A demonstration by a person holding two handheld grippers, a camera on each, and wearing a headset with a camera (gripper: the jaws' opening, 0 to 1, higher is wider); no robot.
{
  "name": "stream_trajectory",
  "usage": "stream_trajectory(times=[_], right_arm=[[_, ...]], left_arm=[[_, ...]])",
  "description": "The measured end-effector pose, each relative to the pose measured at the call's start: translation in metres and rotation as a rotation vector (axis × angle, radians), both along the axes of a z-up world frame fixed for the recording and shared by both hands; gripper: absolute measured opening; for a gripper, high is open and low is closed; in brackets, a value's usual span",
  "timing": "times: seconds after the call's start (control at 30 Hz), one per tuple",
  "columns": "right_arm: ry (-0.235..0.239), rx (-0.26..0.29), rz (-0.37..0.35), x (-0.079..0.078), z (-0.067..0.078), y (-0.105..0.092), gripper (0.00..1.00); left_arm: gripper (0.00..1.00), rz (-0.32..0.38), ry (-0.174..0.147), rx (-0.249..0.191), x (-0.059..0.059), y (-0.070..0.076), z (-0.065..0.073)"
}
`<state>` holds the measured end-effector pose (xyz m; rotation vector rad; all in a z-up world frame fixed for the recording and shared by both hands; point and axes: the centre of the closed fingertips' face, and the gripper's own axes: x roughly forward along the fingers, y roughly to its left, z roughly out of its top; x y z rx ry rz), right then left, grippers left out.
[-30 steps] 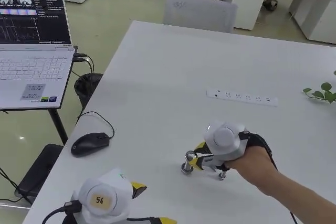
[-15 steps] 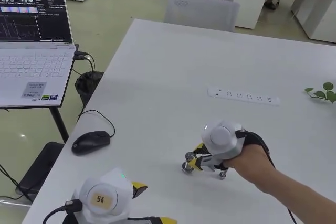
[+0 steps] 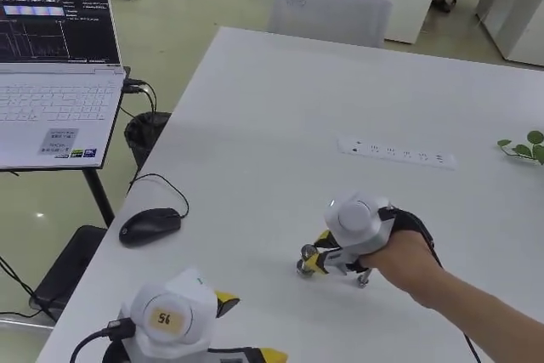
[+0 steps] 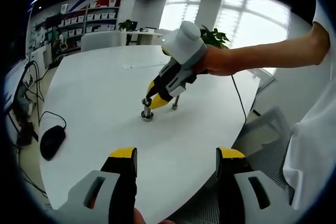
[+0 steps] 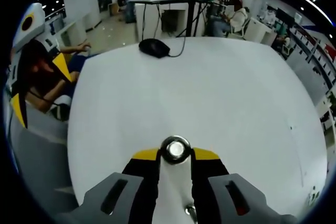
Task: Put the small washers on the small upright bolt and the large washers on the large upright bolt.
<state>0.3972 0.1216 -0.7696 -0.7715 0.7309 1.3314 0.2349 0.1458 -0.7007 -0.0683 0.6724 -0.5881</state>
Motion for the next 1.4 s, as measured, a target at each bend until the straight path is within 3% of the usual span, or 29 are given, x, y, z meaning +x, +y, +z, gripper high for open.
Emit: stream_trajectory(times=[0.67,0.77,1.07,1.4], right_arm=[[0.021,-0.077,-0.012,0.000,-0.037,0.001,0.23],[0.019,-0.079,0.035,-0.003,-0.039,0.001,0.24],[0.010,-0.082,0.046,-0.008,-0.036,-0.011,0.25],[-0.021,-0.057,0.039,-0.029,-0.025,-0.033,0.28]], left_arm=[[0.60,0.014,0.005,0.002,-0.002,0.003,-0.002],[0.60,0.022,0.008,-0.001,-0.001,0.003,-0.003],[0.60,0.020,0.008,0.006,0.002,0.004,-0.004],[0.60,0.000,0.013,0.015,0.005,-0.001,-0.006]])
